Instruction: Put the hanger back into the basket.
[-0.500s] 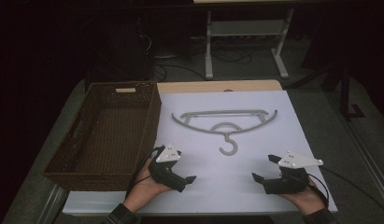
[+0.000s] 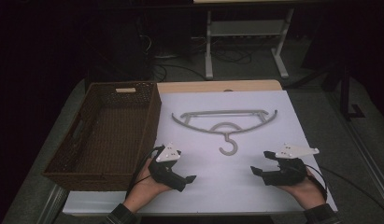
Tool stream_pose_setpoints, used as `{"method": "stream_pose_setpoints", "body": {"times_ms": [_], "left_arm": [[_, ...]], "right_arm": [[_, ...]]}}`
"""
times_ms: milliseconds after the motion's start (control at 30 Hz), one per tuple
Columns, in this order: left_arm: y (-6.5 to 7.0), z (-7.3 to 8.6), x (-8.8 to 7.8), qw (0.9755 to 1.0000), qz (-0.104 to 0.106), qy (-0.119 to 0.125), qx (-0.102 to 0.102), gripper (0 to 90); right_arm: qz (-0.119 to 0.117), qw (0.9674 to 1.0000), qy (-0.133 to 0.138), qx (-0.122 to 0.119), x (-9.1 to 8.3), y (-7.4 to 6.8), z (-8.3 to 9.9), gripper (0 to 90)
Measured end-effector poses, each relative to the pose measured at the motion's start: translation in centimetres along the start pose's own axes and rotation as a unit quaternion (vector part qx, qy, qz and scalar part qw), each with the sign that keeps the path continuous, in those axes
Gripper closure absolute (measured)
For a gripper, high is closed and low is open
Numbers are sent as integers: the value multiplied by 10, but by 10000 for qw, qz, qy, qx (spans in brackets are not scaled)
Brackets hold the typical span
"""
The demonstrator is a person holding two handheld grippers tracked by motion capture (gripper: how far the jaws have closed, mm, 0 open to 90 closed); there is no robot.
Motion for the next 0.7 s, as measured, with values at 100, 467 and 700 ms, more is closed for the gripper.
{"method": "stream_pose_setpoints", "body": {"times_ms": [100, 467, 700], "left_arm": [[0, 0, 0, 10000, -11, -11, 2, 1], [-1, -2, 0, 10000, 33, 52, -55, 1], [-2, -2, -1, 9999, 39, 66, -74, 1]], "right_arm": [[-70, 9999, -123, 9, 6, 7, -10, 311], [-415, 9983, -378, -159, 35, 19, -36, 483], [-326, 9984, -367, -271, 54, 29, -58, 577]]}}
Point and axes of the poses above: each handheld gripper's, and its own axes: x roughly forward along the jaws, z roughly out of its underside, y roughly to its right, the point moved 7 cm from there along x, roughly forward along the jaws, and after that the axes turned 8 degrees about -y, right-handed, at the moved point
